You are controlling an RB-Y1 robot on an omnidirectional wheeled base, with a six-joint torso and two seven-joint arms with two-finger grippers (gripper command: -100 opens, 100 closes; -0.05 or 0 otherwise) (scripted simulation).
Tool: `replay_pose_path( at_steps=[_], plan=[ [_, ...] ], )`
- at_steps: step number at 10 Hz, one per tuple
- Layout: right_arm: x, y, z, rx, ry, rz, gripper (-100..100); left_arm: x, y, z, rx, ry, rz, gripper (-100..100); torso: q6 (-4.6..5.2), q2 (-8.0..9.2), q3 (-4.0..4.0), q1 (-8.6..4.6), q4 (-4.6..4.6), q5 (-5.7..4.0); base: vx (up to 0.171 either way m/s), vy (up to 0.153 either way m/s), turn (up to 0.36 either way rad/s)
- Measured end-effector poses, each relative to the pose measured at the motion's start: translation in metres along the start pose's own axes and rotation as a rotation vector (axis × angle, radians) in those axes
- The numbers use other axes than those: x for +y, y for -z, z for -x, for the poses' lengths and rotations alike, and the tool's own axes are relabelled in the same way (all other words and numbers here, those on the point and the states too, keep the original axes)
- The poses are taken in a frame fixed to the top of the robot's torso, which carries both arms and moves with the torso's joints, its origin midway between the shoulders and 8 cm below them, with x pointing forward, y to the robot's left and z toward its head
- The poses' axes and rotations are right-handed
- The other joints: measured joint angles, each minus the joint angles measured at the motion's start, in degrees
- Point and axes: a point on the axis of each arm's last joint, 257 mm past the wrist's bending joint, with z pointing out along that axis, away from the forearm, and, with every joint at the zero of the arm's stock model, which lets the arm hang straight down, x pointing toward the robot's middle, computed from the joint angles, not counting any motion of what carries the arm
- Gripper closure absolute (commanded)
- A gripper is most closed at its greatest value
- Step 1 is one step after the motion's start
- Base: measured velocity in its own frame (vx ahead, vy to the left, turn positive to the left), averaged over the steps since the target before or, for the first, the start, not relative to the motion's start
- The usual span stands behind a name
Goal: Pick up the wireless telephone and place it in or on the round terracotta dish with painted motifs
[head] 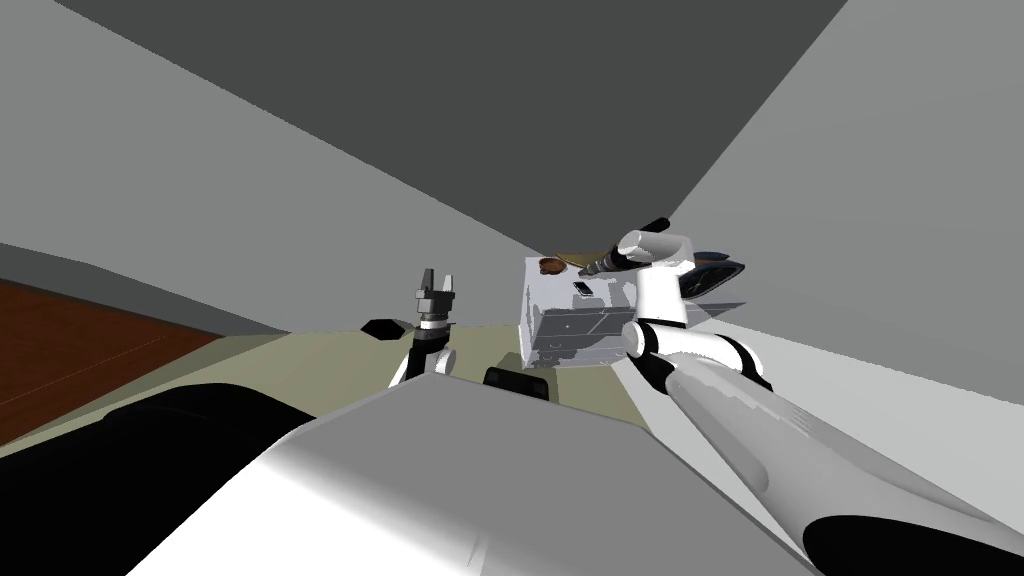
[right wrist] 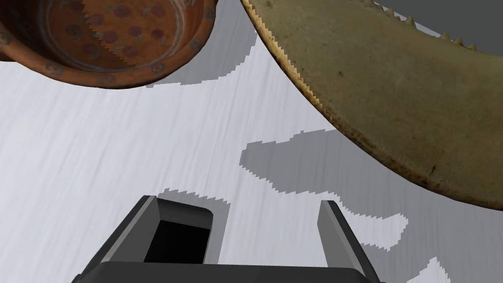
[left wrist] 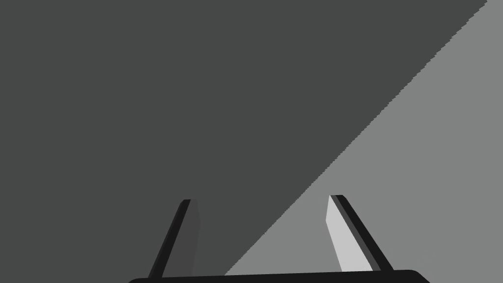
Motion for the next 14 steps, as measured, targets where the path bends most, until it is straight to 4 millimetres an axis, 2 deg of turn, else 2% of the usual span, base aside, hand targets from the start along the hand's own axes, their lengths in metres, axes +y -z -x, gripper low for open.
replay_pose_path(
  at_steps=[7,14],
  plan=[
    [-0.025,0.001,0.044,-0.211,-0.059,-0.132,-100,0.0,0.0,0.0,0.0,0.0,0.0,0,0.01,-0.02,-0.02,-0.08,-0.01,-0.02,0.031,0.035,-0.008],
    [-0.036,0.022,0.088,-0.428,-0.125,-0.232,-100,0.0,0.0,0.0,0.0,0.0,0.0,0,0.01,0.0,-0.01,-0.14,-0.01,-0.04,0.029,0.019,-0.008]
  ],
)
